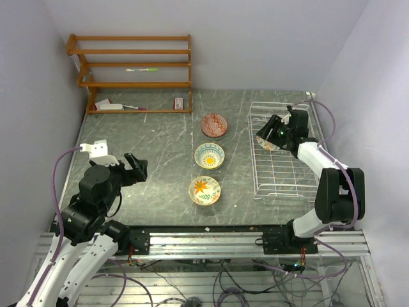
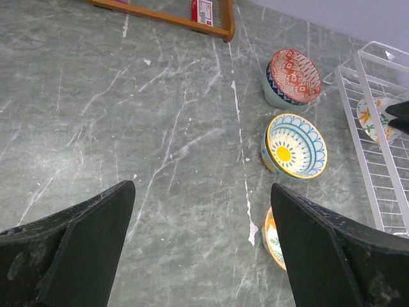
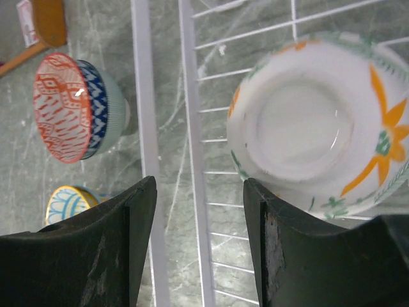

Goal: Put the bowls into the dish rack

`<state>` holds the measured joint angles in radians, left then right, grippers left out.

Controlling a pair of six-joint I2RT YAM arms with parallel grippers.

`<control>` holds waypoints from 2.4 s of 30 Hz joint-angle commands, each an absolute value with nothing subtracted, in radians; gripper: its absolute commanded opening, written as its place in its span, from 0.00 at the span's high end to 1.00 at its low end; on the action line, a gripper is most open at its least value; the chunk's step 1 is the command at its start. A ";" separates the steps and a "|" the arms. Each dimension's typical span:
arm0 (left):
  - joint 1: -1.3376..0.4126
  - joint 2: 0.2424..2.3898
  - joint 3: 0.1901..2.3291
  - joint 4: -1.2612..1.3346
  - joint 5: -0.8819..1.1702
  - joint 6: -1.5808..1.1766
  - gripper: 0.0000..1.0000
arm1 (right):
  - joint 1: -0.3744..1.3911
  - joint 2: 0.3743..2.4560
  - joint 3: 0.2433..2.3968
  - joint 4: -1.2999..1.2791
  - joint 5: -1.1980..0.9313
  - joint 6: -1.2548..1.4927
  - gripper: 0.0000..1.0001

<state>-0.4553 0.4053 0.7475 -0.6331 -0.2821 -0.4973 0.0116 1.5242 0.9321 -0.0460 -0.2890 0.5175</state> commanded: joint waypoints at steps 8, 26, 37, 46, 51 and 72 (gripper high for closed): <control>-0.452 0.382 0.775 -0.617 -0.253 -0.485 0.02 | 0.018 1.560 0.972 -0.076 0.012 0.460 0.43; -0.453 0.366 0.773 -0.612 -0.242 -0.482 0.02 | 0.024 1.593 0.963 0.078 0.379 0.427 0.43; -0.452 0.374 0.773 -0.611 -0.238 -0.480 0.02 | 0.169 1.525 0.971 0.106 0.288 0.352 0.43; -0.451 0.376 0.773 -0.611 -0.238 -0.482 0.02 | 0.181 1.628 1.049 0.090 0.298 0.374 0.43; -0.452 0.375 0.773 -0.612 -0.238 -0.482 0.02 | 0.181 1.667 1.033 0.170 0.379 0.371 0.43; -0.452 0.368 0.773 -0.614 -0.246 -0.484 0.02 | 0.179 1.779 1.028 0.261 0.889 0.382 0.44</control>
